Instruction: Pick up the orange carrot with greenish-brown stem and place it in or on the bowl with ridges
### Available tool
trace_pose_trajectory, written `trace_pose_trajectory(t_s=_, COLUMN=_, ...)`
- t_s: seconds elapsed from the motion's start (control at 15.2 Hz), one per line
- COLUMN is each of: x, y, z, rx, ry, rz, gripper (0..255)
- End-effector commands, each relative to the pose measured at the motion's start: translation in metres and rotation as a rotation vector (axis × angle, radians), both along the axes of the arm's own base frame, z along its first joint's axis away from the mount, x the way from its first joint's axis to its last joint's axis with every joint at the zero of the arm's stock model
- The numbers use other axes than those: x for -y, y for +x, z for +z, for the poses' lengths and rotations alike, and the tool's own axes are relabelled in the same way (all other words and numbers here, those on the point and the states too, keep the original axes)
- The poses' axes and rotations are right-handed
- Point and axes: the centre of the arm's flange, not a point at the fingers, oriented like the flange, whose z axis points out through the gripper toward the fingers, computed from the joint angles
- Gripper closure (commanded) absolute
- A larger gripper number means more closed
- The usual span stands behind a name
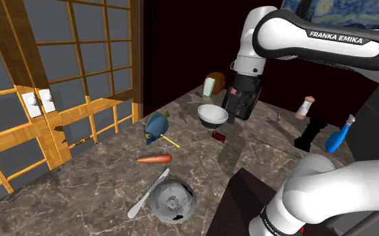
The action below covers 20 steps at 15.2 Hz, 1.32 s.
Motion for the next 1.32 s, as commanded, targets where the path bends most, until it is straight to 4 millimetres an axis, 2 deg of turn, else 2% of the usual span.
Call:
trace_pose_trajectory(t_s=0.0, x=0.0, y=0.0, z=0.0, rx=0.0, ry=0.0, rz=0.0, gripper=0)
trace_pose_trajectory(t_s=0.59, x=-0.047, y=0.079, z=-0.075, rx=0.046, ry=-0.02, rz=0.276, gripper=0)
trace_pose_trajectory(t_s=1.25, x=-0.121, y=0.151, z=-0.155, rx=0.097, ry=-0.043, rz=0.582, gripper=0)
